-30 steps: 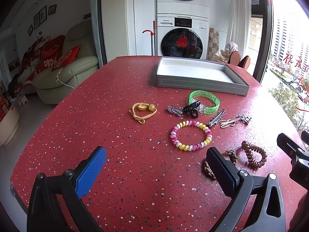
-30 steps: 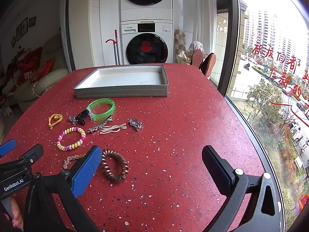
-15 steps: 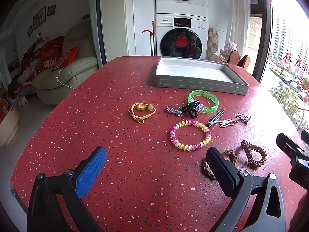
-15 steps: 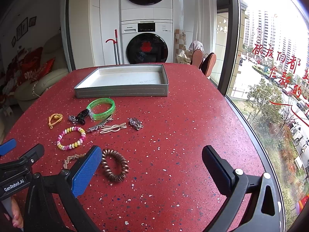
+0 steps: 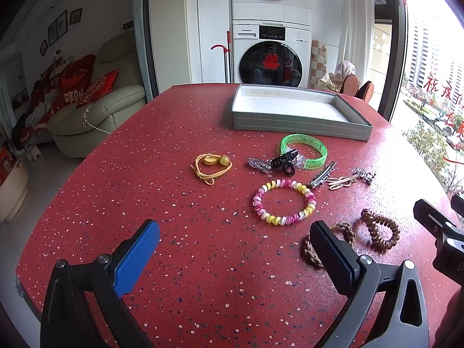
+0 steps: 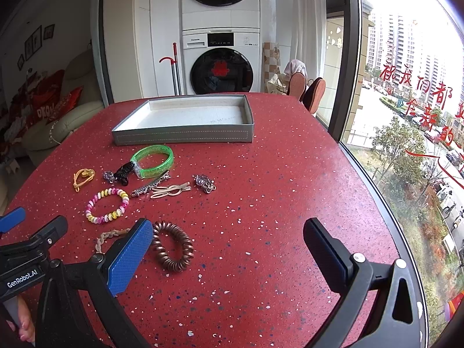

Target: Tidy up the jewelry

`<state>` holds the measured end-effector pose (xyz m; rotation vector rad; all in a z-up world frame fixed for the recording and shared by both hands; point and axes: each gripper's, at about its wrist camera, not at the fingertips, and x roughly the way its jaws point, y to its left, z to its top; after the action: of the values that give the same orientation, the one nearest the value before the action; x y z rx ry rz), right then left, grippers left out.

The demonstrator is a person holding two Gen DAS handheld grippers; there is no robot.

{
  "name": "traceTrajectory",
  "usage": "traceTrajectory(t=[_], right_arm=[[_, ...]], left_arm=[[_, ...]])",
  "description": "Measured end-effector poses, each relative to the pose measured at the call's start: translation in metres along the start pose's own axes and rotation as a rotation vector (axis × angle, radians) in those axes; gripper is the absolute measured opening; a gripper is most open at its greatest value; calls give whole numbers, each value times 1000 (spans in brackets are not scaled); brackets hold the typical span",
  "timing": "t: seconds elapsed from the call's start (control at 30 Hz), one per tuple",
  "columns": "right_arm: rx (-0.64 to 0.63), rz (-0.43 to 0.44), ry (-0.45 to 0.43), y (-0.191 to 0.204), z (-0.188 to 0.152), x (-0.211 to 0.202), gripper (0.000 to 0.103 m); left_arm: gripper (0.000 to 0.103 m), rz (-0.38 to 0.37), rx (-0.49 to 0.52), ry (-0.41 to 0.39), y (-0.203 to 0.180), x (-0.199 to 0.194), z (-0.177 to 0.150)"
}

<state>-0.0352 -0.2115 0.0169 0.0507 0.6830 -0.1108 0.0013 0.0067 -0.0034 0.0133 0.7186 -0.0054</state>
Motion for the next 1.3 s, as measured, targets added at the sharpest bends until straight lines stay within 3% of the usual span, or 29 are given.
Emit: traceTrajectory(t=[0.87, 1.3], right_arm=[[-15, 28, 24, -3, 4, 5, 103], [-74, 114, 207, -12, 8, 39, 103]], left_arm=[[103, -3, 13, 20, -2, 6, -2], [103, -39, 56, 135, 5, 48, 20]])
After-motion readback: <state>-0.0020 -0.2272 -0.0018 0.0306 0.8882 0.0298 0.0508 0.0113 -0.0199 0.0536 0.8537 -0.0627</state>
